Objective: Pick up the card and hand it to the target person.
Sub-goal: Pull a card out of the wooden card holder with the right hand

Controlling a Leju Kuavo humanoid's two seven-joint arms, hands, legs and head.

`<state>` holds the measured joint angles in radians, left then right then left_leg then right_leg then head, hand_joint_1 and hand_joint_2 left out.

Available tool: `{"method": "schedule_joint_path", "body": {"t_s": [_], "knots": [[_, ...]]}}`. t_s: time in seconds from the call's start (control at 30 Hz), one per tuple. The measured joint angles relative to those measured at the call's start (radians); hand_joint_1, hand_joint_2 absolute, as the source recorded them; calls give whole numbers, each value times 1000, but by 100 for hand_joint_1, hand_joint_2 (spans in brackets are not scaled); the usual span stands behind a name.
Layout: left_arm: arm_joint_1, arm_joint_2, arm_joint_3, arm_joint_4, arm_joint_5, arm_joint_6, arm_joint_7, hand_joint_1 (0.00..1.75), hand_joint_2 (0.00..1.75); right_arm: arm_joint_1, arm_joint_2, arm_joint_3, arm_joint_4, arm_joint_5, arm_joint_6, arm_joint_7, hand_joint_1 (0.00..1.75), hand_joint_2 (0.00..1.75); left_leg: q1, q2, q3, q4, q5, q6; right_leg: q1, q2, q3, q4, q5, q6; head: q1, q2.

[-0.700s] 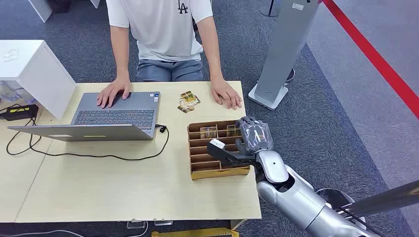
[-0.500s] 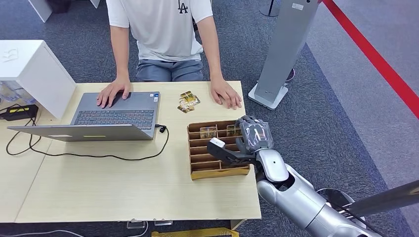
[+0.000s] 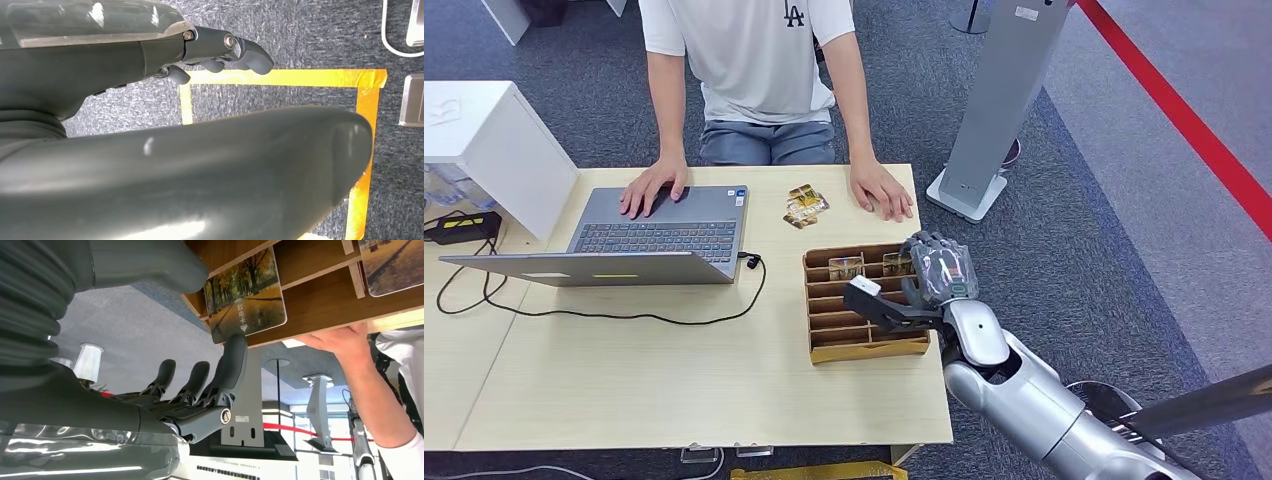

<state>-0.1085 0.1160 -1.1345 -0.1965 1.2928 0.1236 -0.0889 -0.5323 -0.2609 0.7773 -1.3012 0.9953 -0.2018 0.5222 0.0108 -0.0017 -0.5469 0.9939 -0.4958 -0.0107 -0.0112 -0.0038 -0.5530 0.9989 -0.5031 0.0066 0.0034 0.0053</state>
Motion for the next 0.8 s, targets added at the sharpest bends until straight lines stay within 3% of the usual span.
{"method": "schedule_joint_path", "body": {"t_s": [0.8], "knots": [[0,0,0,0,1,-1,9,0,0,-26,6,22,41,-29,-9,-9,56,175,0,0,0,0,0,0,0,0,0,0,0,0,0,0]]}}
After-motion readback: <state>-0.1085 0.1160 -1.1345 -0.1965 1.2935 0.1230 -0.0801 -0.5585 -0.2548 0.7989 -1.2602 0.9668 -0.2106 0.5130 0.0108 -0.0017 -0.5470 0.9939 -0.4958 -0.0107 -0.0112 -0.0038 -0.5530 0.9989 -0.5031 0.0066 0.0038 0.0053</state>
